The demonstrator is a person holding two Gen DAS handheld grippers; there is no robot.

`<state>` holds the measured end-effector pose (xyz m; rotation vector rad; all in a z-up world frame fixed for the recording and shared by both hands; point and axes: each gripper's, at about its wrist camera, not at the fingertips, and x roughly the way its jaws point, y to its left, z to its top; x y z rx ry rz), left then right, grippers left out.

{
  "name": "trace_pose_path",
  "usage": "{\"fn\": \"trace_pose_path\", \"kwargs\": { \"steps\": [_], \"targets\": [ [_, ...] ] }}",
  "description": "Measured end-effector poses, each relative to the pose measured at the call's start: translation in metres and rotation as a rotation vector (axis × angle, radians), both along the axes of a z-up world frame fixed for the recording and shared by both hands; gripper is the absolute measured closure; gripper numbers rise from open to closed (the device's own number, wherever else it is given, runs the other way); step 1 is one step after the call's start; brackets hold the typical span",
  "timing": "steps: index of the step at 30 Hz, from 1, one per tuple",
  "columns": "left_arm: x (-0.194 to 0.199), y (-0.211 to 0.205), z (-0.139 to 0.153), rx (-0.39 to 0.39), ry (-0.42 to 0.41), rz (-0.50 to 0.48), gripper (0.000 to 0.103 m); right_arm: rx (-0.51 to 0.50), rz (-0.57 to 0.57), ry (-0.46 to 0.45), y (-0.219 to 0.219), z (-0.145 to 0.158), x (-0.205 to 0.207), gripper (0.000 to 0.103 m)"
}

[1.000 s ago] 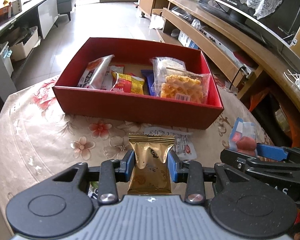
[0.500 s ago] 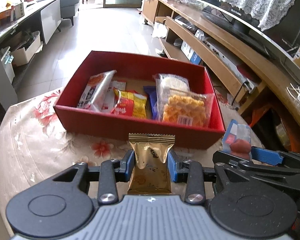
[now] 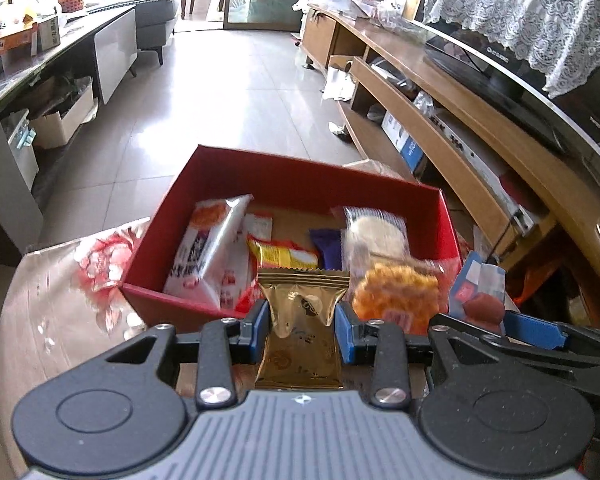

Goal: Organize snacks
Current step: 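Lower both snacks into the red box and open both grippers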

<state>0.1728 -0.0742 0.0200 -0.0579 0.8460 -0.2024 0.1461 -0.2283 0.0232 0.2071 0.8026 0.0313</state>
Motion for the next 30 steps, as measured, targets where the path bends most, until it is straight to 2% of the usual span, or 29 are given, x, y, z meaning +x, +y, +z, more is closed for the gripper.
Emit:
{"fn": "trace_pose_path", "kwargs": {
  "steps": [17,30],
  "targets": [
    [0.055,0.001,-0.015,0.044,0.006,0.060,0.068,-0.002,0.009,0.024,0.008,-0.012,0.057,0.028],
    [0.075,0.001,-0.032,0.052,0.043,0.076,0.069,-0.039,-0.006,0.040,0.011,-0.026,0.079,0.028]
  ]
}}
